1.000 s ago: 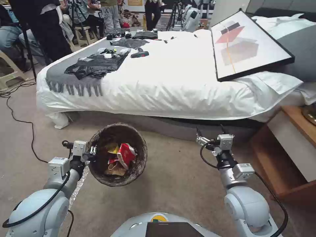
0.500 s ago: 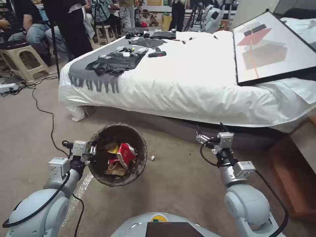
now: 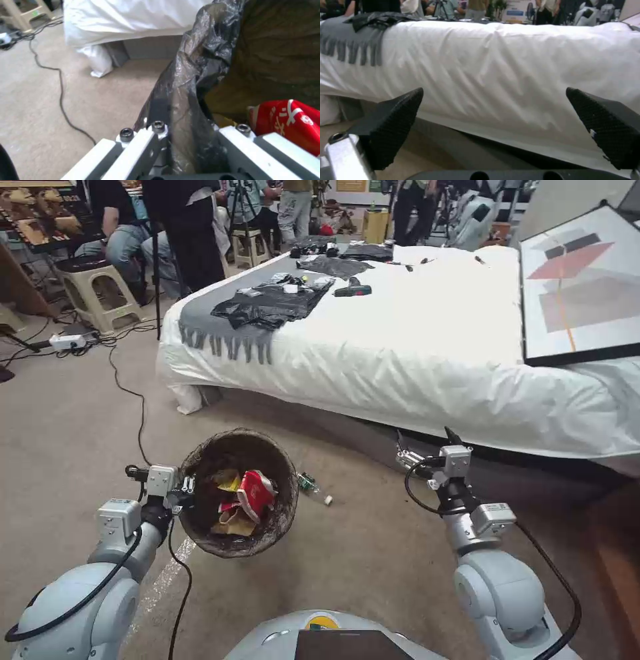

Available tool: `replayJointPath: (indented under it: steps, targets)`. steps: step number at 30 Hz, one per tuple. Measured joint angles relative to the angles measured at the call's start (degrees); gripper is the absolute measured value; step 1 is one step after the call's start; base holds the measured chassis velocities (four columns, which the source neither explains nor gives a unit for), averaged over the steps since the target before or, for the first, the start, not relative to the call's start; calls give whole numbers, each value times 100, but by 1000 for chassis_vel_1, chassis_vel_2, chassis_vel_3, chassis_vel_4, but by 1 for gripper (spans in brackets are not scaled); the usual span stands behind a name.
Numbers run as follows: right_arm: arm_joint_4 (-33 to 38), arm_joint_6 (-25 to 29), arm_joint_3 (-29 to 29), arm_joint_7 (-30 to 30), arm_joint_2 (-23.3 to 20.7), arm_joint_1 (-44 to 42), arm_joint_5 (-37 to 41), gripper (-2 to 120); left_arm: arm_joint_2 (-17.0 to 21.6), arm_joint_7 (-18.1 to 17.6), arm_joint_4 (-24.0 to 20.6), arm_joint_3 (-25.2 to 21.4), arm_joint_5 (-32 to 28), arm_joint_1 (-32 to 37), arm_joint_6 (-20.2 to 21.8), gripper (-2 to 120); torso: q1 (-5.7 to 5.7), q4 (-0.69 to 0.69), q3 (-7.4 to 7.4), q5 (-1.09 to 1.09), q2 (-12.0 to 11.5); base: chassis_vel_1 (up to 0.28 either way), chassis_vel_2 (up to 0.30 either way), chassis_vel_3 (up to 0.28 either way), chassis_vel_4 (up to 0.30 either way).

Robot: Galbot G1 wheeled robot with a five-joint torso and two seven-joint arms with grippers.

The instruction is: Pick up the trash bin, then pick up the garbage from the floor and place it into the trash bin.

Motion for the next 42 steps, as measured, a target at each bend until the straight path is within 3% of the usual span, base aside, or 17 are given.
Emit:
replayJointPath:
  steps: [34,42]
  targets:
    - [-93,2,-90,-11,-1,29,-2,100,-24,-18,0,16,69,29,-129,2,0,-2,0,0,0,59,52,55,53]
    - [-358,-358,40,-186,-210,238,290,100,-17,-20,0,15,76,96,-152,2,0,-1,0,0,0,0,0,0,0]
